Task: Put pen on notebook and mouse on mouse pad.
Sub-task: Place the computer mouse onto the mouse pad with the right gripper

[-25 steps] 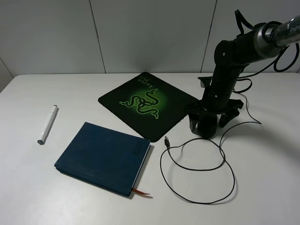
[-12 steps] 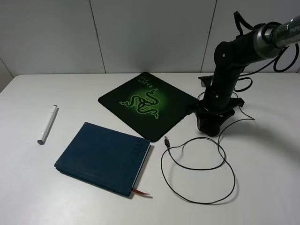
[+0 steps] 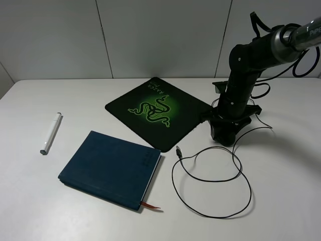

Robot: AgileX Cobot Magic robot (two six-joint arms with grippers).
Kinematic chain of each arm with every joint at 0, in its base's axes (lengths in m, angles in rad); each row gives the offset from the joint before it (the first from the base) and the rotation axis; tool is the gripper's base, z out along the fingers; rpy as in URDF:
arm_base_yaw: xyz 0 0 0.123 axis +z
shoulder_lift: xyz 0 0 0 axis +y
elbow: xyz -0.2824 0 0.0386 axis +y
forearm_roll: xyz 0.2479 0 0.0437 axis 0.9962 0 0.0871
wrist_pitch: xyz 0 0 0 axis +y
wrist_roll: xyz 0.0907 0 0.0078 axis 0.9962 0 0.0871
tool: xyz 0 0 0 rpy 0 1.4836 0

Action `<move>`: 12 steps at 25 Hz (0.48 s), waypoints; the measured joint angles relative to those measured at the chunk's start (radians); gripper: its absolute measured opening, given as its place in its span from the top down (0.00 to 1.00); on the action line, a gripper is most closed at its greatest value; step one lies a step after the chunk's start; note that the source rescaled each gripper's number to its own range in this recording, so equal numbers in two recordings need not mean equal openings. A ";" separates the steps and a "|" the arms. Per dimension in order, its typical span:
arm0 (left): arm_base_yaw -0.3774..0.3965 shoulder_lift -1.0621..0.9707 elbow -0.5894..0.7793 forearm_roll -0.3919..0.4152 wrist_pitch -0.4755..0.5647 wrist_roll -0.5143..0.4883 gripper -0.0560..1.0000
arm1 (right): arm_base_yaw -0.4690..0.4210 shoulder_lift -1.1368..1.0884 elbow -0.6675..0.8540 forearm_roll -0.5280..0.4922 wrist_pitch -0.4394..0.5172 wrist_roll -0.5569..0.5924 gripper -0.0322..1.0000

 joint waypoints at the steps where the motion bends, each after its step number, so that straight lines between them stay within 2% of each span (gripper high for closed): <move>1: 0.000 0.000 0.000 0.000 0.000 0.000 0.00 | 0.000 0.000 -0.001 0.000 0.009 0.003 0.97; 10: 0.000 0.000 0.000 0.000 0.000 0.000 0.00 | 0.000 -0.043 -0.002 0.004 0.077 0.025 0.97; 12: 0.000 0.000 0.000 0.000 0.000 0.000 0.00 | 0.000 -0.052 -0.019 0.004 0.118 0.026 0.97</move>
